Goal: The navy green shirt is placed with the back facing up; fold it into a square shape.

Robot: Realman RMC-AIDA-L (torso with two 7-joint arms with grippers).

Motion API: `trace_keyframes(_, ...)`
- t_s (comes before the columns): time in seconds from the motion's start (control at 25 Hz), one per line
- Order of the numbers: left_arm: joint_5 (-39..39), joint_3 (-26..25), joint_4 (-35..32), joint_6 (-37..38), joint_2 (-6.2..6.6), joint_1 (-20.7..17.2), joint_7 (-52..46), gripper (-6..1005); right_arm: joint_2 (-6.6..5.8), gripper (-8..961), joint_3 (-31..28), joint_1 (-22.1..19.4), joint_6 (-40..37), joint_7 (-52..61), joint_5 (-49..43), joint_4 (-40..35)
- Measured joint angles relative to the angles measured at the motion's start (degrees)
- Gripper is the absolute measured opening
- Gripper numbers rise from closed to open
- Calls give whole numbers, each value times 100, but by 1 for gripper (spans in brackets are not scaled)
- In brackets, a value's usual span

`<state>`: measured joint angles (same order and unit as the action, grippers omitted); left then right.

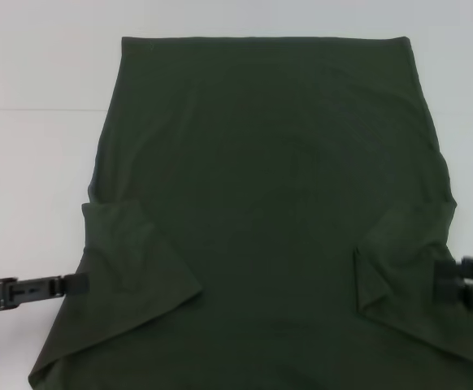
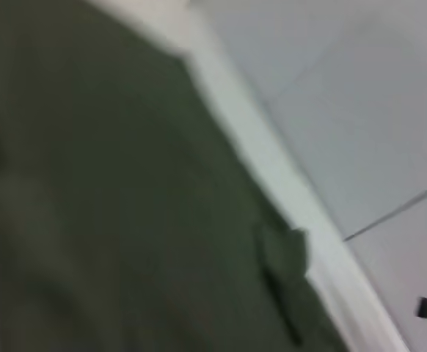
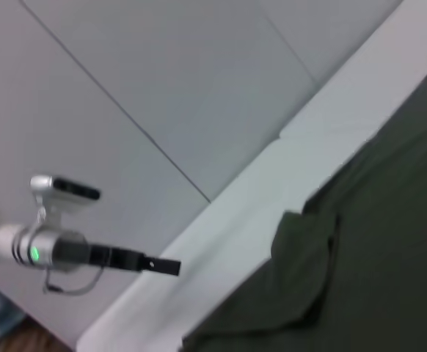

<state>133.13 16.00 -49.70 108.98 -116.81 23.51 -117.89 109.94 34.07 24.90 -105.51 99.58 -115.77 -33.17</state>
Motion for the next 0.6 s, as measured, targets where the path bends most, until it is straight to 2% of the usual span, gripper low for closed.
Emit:
trace_keyframes(0.16,960,2,-310,-78,96,92,-1262,864,-23,945,-42,-54,92,-256,-510,-9)
trace_keyframes(0.32,1893,-123,-341,-97,272,312,-2194,864,7,944,-56,-96,215,-590,-810,-1)
trace_keyframes(0.6,2422,-126,-217,-91,369,520,-2861,864,109,944,-32,-205,102,-1629,-940,-6)
